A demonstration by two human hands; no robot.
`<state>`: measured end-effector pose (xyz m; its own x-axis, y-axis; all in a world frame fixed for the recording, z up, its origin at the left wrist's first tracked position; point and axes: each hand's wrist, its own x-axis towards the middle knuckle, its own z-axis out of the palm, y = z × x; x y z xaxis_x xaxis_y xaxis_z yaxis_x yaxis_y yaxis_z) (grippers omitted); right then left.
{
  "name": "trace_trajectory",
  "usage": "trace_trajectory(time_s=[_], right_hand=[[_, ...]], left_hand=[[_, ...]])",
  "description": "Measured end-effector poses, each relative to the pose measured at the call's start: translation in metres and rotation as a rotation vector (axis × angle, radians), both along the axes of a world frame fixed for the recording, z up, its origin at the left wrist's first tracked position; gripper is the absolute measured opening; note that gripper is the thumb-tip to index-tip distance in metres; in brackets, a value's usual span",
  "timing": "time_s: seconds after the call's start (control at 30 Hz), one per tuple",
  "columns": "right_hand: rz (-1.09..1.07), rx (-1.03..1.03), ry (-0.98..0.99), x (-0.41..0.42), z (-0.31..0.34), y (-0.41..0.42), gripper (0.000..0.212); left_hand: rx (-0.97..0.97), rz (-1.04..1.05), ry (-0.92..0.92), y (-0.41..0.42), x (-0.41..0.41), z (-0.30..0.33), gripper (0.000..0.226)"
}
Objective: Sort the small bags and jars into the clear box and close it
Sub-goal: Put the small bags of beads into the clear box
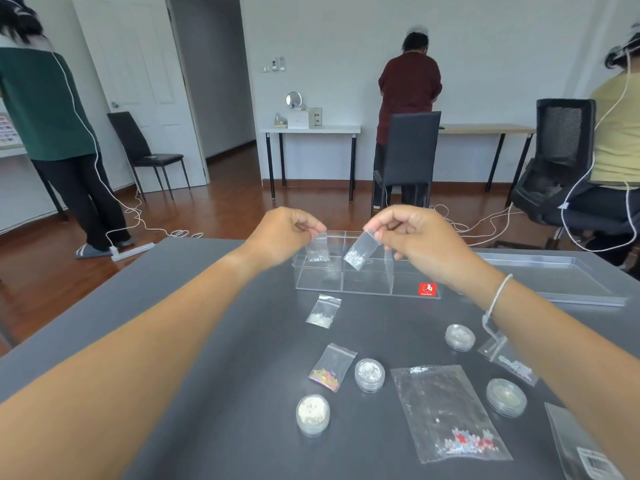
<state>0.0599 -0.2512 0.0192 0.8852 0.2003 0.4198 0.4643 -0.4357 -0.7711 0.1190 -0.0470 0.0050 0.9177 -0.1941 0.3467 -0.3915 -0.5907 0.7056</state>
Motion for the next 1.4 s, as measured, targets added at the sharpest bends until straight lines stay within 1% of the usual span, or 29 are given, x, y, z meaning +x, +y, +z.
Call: trace_trajectory(time_s=[0.33, 0.47, 0.53, 0.63, 0.7, 0.9, 1.03, 1.2, 1.3, 1.4], right_hand=[[-0.028, 0.018, -0.005, 0.019, -0.003, 0.003, 0.030], [-0.041, 0.002, -0.005, 0.022, -0.005, 0.005, 0.030], [-0.048, -0.006, -0.004, 0.023, -0.006, 0.008, 0.026], [-0.047, -0.020, -0.002, 0.025, -0.006, 0.011, 0.021], [-0.052, -0.028, 0.000, 0.026, -0.006, 0.013, 0.020], [-0.071, -0.039, 0.022, 0.032, -0.009, 0.018, 0.020], [-0.087, -0.040, 0.032, 0.038, -0.008, 0.021, 0.018], [-0.099, -0.032, 0.030, 0.045, -0.008, 0.027, 0.021], [-0.104, -0.034, 0.029, 0.050, -0.007, 0.032, 0.021], [-0.098, -0.080, 0.043, 0.054, -0.009, 0.037, 0.021]], left_hand=[[0.036, 0.000, -0.028, 0.001, 0.012, -0.008, 0.020], [0.053, -0.020, 0.003, 0.002, 0.012, -0.011, 0.018], [0.070, -0.035, 0.016, 0.001, 0.011, -0.012, 0.018], [0.144, -0.031, 0.008, 0.000, 0.008, -0.012, 0.020], [0.201, -0.018, -0.008, 0.000, 0.006, -0.011, 0.020], [0.292, 0.001, -0.031, 0.003, 0.004, -0.011, 0.021], [0.259, -0.018, -0.073, 0.010, 0.001, -0.015, 0.022], [0.148, 0.018, -0.203, 0.023, -0.011, -0.024, 0.024], [0.073, 0.028, -0.199, 0.029, -0.019, -0.028, 0.022], [-0.002, 0.005, -0.188, 0.033, -0.029, -0.030, 0.021]])
